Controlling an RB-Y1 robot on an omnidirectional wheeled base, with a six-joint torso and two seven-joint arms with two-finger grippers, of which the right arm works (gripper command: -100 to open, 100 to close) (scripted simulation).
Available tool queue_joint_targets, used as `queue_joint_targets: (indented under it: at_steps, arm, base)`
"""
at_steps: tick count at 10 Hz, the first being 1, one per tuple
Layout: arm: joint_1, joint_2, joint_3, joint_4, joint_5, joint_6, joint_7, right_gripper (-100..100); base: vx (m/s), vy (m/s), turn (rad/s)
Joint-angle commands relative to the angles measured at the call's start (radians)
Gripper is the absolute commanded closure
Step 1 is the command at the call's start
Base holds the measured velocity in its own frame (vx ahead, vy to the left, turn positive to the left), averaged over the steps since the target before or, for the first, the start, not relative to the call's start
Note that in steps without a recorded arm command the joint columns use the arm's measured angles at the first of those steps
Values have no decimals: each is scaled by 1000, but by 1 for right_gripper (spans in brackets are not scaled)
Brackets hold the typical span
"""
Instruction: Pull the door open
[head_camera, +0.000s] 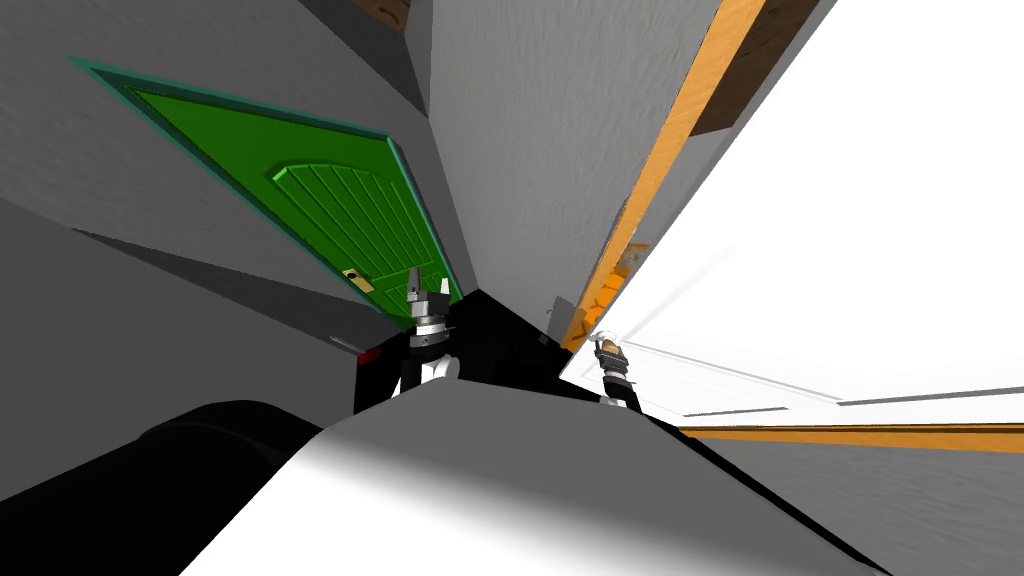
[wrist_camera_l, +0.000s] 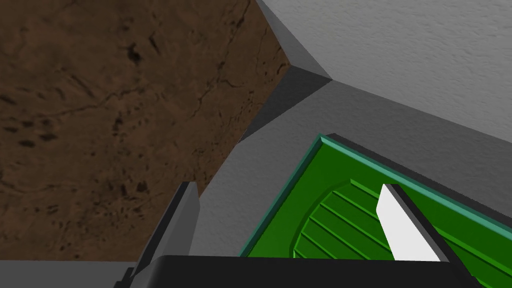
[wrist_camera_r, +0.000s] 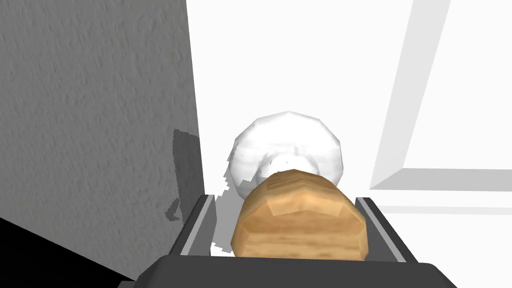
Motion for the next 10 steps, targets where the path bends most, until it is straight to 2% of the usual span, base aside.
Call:
queue_joint_targets:
  at_steps: [1, 5, 6, 10]
  arm:
    - [1, 5, 4, -1, 2, 1, 2, 100]
    - [1, 5, 4, -1, 2, 1, 2, 100]
    - [14, -18, 28, -4, 10, -9, -28, 100]
    - [37, -63, 83, -18, 30, -34, -93, 100]
  base:
    - [-36, -21, -14]
    - [-17, -1, 6]
    - [-161, -30, 135]
    - [-226, -52, 138]
